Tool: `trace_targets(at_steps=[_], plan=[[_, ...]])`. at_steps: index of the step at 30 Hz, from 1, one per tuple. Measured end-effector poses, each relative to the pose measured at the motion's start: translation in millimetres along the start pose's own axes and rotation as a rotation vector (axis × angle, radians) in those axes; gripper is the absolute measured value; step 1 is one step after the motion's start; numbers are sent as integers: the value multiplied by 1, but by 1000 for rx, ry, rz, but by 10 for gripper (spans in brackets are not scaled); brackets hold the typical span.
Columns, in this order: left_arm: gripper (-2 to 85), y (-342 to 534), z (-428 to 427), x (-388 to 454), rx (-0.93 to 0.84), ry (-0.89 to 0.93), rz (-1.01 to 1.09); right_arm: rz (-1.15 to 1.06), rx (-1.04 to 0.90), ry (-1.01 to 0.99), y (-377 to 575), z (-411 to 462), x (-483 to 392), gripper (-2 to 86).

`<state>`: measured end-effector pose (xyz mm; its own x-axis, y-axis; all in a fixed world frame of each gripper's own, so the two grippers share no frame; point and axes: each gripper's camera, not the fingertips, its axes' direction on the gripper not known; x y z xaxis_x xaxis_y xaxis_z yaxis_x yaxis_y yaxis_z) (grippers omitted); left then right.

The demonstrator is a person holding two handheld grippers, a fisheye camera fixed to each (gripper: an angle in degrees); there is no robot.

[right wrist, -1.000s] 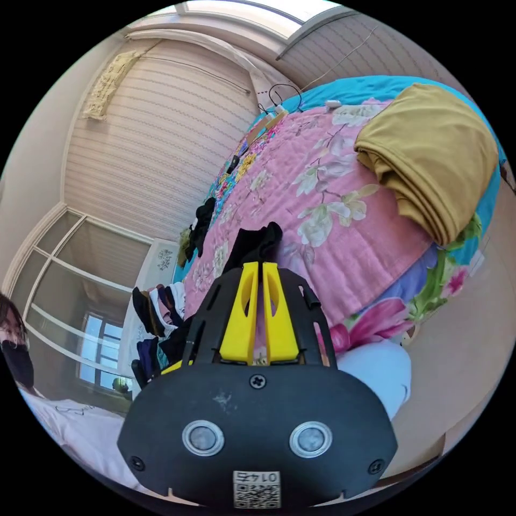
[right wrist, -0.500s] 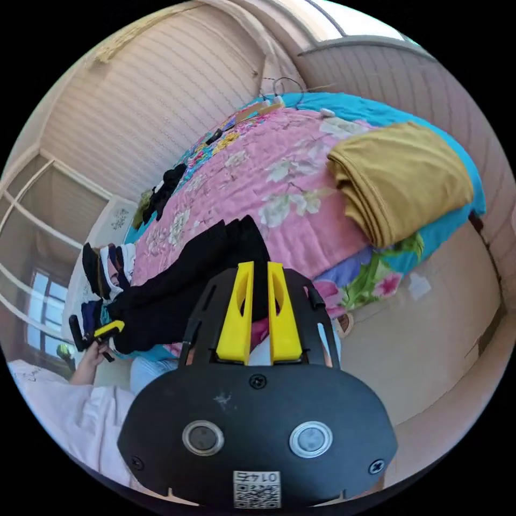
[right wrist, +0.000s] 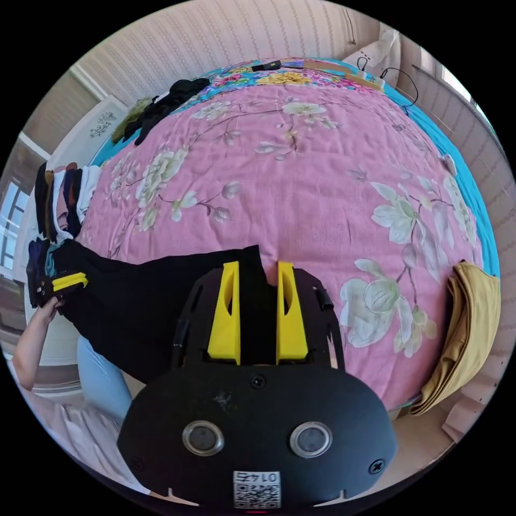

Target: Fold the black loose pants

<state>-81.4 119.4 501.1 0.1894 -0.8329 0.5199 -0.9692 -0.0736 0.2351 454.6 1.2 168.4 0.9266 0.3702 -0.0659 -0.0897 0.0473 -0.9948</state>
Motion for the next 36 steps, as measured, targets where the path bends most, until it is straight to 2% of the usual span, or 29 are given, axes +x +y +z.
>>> trace_targets(at_steps=[1,4,7,12,17,21,25,29,32,36], plan=[[2,2,-1,-1,19,-6,16,-44,20,-18,0,-5,-4,25],[-4,11,-21,-9,108,-7,47,-117,114,-35,-1,-32,-11,8],[-7,17,-46,-31,210,69,37,-165,179,-85,-9,-56,-11,3],[-8,6,-66,-67,312,94,31,-124,281,-143,-38,-77,-1,3],[-2,-37,-43,-106,288,-5,-60,-67,288,-129,-103,-59,-1,15],[14,-42,-6,-137,186,61,-167,120,230,-119,-138,-13,3,39],[39,10,-13,-131,255,32,-96,96,275,-150,-102,4,5,63],[48,90,-4,-105,270,67,-81,122,212,-94,-32,27,13,78],[49,177,16,-98,278,138,-258,210,138,-49,32,48,17,90],[55,301,49,-105,252,244,-592,288,58,-61,90,80,5,110]])
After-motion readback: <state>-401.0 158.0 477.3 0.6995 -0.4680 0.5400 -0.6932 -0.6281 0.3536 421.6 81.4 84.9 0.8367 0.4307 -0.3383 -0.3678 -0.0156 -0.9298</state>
